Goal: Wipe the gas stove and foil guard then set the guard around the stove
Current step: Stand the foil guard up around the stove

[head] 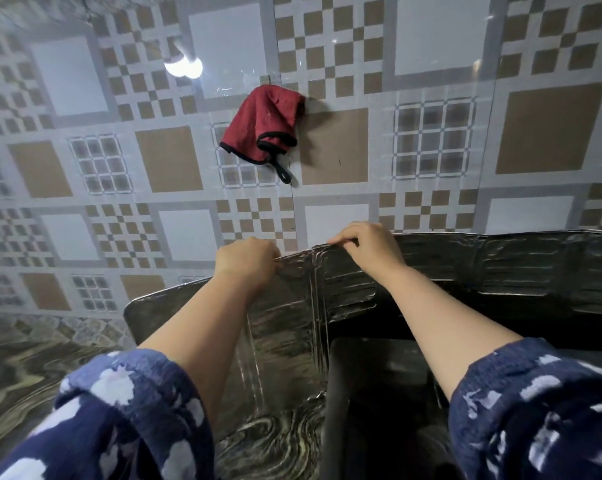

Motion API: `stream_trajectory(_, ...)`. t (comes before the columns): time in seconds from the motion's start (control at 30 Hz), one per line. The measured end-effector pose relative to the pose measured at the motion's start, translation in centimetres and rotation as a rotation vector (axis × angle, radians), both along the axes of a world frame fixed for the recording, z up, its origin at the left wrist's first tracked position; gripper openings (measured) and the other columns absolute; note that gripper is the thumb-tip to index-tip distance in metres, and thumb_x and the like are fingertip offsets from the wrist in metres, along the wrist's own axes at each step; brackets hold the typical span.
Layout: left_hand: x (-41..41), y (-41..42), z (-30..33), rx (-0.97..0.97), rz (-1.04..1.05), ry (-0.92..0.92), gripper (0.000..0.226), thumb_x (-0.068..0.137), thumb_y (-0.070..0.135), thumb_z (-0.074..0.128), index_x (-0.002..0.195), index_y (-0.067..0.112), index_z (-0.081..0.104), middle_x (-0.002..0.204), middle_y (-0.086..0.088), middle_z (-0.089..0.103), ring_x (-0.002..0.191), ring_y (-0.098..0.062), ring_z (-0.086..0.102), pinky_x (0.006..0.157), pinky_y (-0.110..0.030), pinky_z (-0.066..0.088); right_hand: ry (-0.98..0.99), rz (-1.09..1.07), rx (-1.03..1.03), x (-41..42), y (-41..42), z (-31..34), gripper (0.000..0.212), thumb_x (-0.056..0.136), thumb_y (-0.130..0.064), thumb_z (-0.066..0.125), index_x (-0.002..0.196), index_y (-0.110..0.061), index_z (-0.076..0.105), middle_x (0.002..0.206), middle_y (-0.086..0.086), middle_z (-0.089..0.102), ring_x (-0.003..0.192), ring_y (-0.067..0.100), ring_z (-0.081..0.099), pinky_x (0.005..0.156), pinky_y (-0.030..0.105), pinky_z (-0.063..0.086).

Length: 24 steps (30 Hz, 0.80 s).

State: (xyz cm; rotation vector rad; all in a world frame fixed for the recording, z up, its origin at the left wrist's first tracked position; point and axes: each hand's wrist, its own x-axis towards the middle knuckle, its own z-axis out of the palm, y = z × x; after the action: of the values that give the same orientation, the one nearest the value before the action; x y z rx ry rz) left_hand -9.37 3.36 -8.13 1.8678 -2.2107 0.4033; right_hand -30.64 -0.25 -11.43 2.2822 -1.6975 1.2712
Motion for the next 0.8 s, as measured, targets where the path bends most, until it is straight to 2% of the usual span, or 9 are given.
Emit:
stream_trajectory(0.1,-0.2,0.4,0.8,0.009,-0.020,0.044,0.027,0.093,0.022,0.051,0.112,0.033,0.066,0.114,-0.002,0.068,0.101,-0.027,0.062,0.073,-0.036,0.046,-0.007,-0.001,0.008,0.4,-0.2,0.7,0.025,0.088,-0.008,0.058,0.094,-0.026,0.075,0.104,-0.004,0.071,0.098,0.016,0.062,0.087,0.031,0.049)
stream_trajectory(0.2,-0.6,0.7,1.4,0.073,-0.054,0.087,0.040,0.090,0.030,0.058,0.128,0.040,0.053,0.130,-0.001,0.059,0.116,-0.027,0.056,0.083,-0.039,0.046,-0.009,0.001,0.044,0.7,-0.1,1.0,0.027,0.088,-0.008,0.057,0.095,-0.027,0.074,0.107,-0.004,0.070,0.100,0.016,0.062,0.087,0.030,0.047)
stream_trajectory(0.33,-0.5,1.2,1.4,0.208,-0.157,0.106,0.053,0.088,0.028,0.062,0.131,0.053,0.044,0.127,0.000,0.060,0.112,-0.024,0.056,0.086,-0.040,0.049,0.022,-0.019,0.077,0.8,0.2,0.4,0.029,0.092,-0.010,0.053,0.098,-0.029,0.073,0.112,-0.002,0.069,0.102,0.019,0.061,0.090,0.035,0.049)
stream_trajectory(0.5,1.6,2.1,2.7,0.436,-0.246,0.223,0.061,0.085,0.016,0.065,0.133,0.047,0.045,0.130,-0.001,0.060,0.117,-0.021,0.053,0.101,-0.038,0.039,0.082,-0.025,0.080,0.2,0.2,0.0,0.035,0.093,-0.008,0.050,0.111,-0.032,0.067,0.110,0.000,0.065,0.103,0.021,0.056,0.090,0.036,0.046)
stream_trajectory(0.63,3.1,3.0,2.2,0.452,-0.257,0.282,0.061,0.086,0.014,0.066,0.136,0.042,0.044,0.134,0.000,0.056,0.121,-0.020,0.051,0.103,-0.034,0.035,0.220,-0.049,0.043,-0.4,0.4,-0.6,0.047,0.093,-0.003,0.048,0.119,-0.040,0.060,0.100,-0.005,0.062,0.099,0.019,0.052,0.091,0.038,0.036)
stream_trajectory(0.73,3.6,3.4,1.8,0.488,-0.269,0.388,0.058,0.088,0.017,0.064,0.138,0.039,0.044,0.133,-0.002,0.058,0.118,-0.019,0.054,0.103,-0.032,0.035,0.156,-0.039,0.016,-0.1,0.1,-0.7,0.052,0.091,0.003,0.044,0.116,-0.039,0.063,0.099,-0.003,0.063,0.100,0.021,0.053,0.098,0.043,0.033)
stream_trajectory(0.8,3.2,3.5,2.0,0.509,-0.274,0.462,0.054,0.089,0.019,0.063,0.137,0.037,0.045,0.129,-0.006,0.061,0.115,-0.020,0.057,0.104,-0.034,0.037,0.106,-0.030,0.032,0.0,-0.3,-0.4,0.052,0.091,0.004,0.041,0.112,-0.036,0.066,0.107,0.000,0.064,0.108,0.024,0.053,0.104,0.044,0.030)
